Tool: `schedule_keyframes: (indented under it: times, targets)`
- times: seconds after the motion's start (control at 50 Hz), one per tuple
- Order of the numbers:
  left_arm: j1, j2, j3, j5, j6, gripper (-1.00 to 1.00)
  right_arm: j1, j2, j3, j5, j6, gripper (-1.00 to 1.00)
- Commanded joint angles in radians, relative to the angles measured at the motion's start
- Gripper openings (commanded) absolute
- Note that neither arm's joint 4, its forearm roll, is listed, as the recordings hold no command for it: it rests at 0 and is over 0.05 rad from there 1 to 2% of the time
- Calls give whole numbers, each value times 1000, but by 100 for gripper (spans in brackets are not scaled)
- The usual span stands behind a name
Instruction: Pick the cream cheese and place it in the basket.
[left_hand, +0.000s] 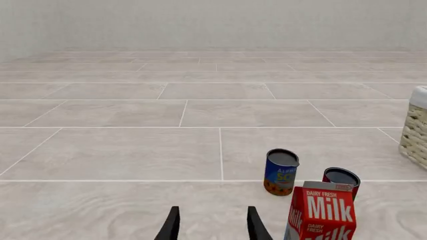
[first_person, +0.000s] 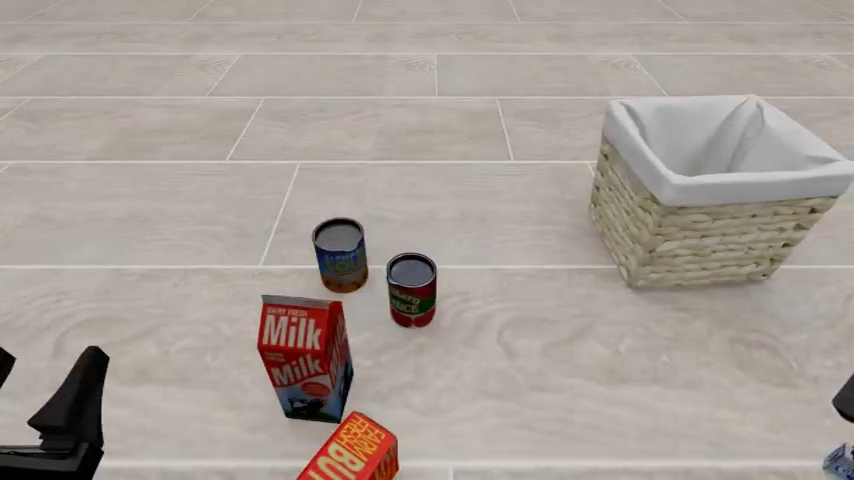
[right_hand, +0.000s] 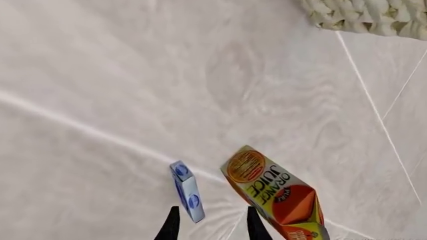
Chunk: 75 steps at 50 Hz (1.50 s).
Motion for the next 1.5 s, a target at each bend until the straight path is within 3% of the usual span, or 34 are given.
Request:
schedule_keyframes:
  times: [0.02,0.46,0.64,0.66,0.76,0.98,1.02,1.24,1.32,1.36,1.4,1.5]
  targets:
    - [0,0,0,0,0,100,-41,105,18,-99,-9,100]
    - [0,0,0,0,0,100,-118,304,50,-277,-53,100]
    - [0,0,0,0,0,100,-123,368,114,-361,-81,100]
    - [0,0,0,0,0,100,-105,351,139,-378,-92,-100]
    - [0,0,0,0,0,100,-123,394,132,-411,-98,-100]
    - [0,0,0,0,0,100,-85,347,177,-380,-85,-100]
    - [0,0,0,0,0,100,-63,326,173,-364,-59,-100]
    - [0,0,0,0,0,100,32,85,126,-144,40,-100]
    - [0,0,0,0,0,100,44,11,125,-115,23,-100]
    - [0,0,0,0,0,100,113,-56,33,-12,147,-100]
    - [0,0,0,0,0,100,147,-132,-18,93,185,-100]
    - [0,0,0,0,0,100,158,-181,-85,183,214,-100]
